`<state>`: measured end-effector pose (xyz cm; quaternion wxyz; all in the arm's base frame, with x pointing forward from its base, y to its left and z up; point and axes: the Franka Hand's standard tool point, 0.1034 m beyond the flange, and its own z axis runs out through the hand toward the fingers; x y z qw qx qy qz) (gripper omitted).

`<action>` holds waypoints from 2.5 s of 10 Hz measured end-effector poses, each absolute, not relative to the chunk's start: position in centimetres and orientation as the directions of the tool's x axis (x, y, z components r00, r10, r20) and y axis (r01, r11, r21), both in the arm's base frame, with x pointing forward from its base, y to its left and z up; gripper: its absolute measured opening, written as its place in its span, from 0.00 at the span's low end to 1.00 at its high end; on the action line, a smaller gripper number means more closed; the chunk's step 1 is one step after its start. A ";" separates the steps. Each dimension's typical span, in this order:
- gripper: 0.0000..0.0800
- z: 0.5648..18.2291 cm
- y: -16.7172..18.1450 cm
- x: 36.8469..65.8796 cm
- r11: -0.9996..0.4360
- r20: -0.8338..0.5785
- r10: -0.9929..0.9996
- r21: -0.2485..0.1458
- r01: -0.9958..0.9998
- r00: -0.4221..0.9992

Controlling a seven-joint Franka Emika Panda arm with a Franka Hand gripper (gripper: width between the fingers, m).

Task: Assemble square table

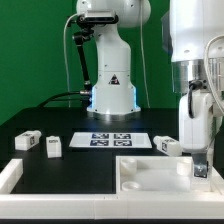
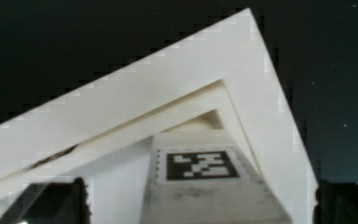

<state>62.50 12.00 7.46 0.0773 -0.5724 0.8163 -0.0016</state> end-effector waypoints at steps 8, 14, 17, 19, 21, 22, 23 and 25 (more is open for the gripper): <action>0.81 10.2 11.7 61.6 0.324 -0.150 -0.940 -0.106 -0.940 -0.307; 0.81 11.8 15.0 59.0 0.135 -0.146 -0.982 -0.101 -0.986 -0.119; 0.81 11.7 14.8 59.1 -0.103 -0.115 -0.986 -0.134 -0.986 0.118; 0.81 11.7 15.0 58.6 -0.332 -0.088 -0.934 -0.150 -0.931 0.347; 0.81 11.4 15.6 55.8 -0.566 -0.066 -0.812 -0.155 -0.809 0.581; 0.81 10.9 15.8 54.7 -0.642 -0.042 -0.757 -0.143 -0.753 0.653; 0.81 10.6 16.1 54.0 -0.704 -0.011 -0.703 -0.131 -0.699 0.711; 0.81 10.7 15.6 54.4 -0.778 0.007 -0.621 -0.132 -0.615 0.784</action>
Offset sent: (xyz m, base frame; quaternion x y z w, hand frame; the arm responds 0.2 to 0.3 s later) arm 0.0000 0.0000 0.0000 0.0000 0.0000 0.0000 1.0000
